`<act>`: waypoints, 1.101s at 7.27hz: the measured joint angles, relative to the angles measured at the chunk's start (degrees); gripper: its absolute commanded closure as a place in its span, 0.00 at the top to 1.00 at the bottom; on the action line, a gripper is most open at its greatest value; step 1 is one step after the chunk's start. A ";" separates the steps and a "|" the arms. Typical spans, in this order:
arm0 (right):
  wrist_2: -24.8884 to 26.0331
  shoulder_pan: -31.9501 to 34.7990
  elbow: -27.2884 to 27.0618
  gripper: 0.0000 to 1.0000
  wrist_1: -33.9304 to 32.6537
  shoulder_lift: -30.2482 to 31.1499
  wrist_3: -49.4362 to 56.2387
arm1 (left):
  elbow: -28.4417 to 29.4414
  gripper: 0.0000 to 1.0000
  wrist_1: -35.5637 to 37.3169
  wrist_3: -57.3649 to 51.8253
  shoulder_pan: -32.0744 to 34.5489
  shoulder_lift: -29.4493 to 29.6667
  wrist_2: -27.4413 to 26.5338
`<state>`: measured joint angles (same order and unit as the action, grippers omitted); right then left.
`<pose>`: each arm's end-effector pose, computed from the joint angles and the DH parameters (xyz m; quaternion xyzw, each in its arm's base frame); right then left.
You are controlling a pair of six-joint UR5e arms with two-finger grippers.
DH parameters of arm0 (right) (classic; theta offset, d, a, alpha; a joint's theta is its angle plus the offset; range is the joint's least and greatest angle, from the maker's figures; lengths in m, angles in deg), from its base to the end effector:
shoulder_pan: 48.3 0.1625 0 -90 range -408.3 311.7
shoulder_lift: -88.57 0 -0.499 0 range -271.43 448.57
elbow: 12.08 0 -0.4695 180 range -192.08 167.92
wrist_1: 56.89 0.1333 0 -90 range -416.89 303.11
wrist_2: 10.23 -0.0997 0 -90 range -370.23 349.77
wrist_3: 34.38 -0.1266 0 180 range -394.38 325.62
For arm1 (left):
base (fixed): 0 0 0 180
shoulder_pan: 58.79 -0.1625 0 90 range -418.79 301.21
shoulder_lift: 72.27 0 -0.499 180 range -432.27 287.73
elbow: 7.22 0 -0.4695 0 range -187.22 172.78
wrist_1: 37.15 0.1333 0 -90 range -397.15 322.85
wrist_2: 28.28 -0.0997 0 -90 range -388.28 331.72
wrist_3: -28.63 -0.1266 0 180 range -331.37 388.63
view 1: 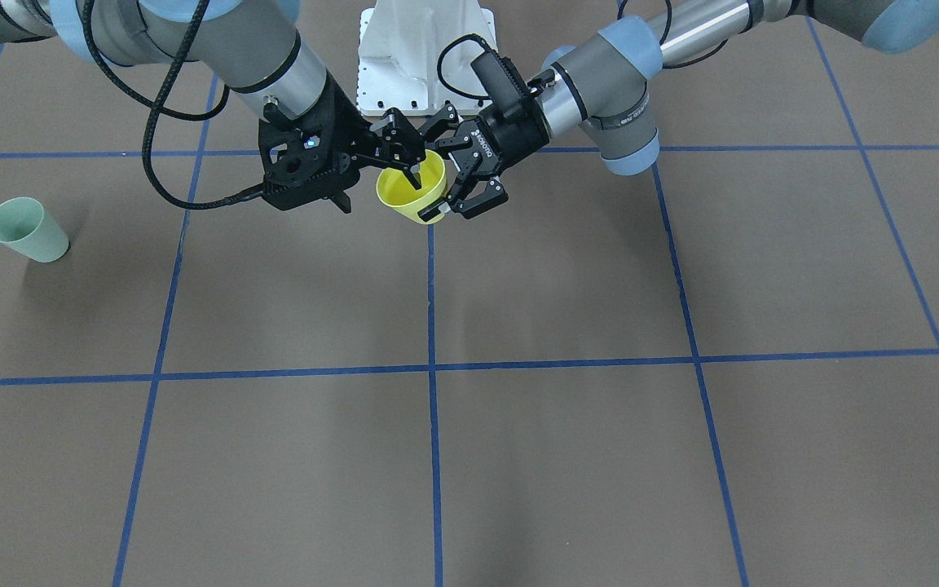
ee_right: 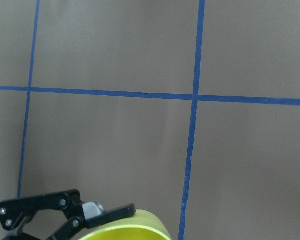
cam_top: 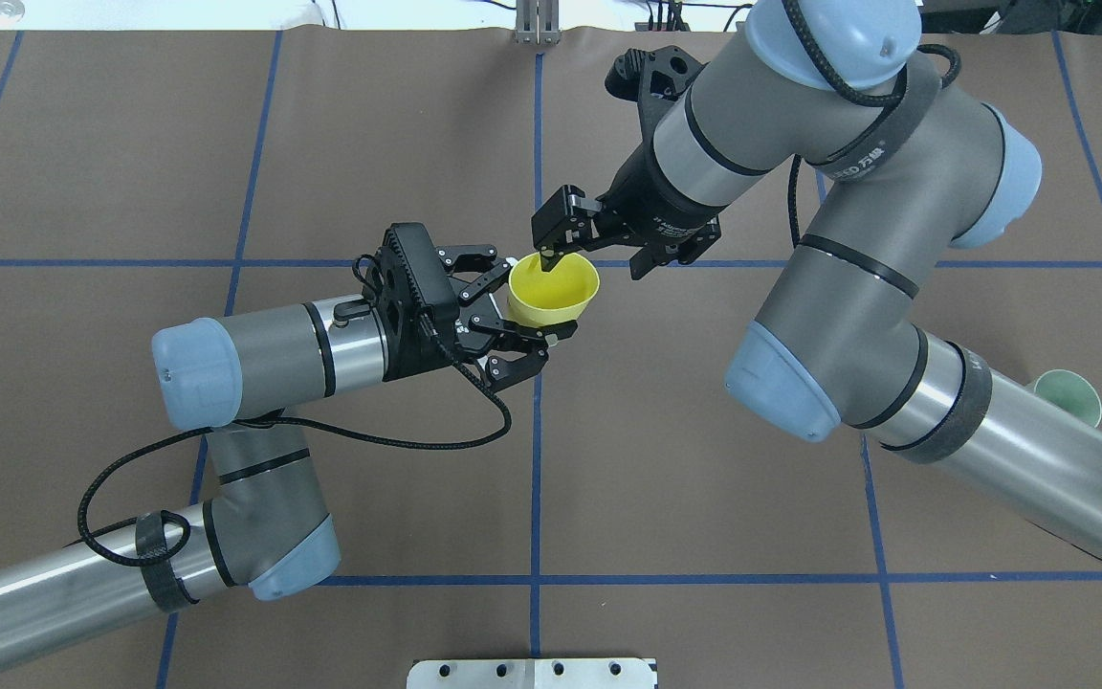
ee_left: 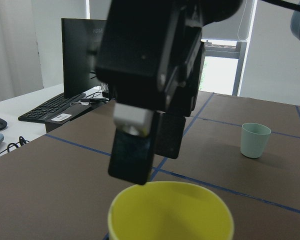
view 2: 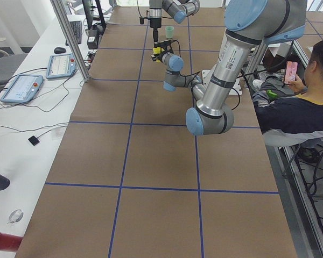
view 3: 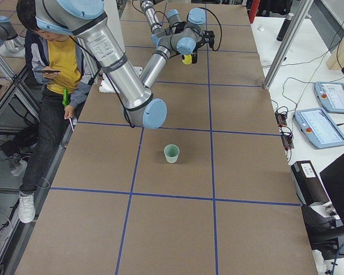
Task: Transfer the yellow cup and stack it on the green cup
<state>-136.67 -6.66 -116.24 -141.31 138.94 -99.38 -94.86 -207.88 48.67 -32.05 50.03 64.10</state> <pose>-0.5100 -0.5312 0.1341 0.0314 -0.5423 -0.0338 0.8389 0.6181 -0.4548 0.2120 0.6066 0.5553 0.2253 0.5224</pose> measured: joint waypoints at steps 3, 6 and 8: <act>1.32 -1.90 0.10 0.91 -1.04 0.29 0.53 | 0.03 0.20 -0.35 0.00 -0.02 0.04 0.00; 2.28 -2.94 0.40 0.62 -1.14 0.62 1.88 | 0.10 0.21 -1.07 0.00 -0.02 -0.08 0.00; 2.23 -2.97 0.51 0.20 -1.16 0.48 2.66 | 0.23 0.29 -1.25 0.00 -0.02 -0.12 0.00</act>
<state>-134.44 -9.63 -115.73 -142.47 139.42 -96.71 -94.63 -209.13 48.67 -32.07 49.91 64.10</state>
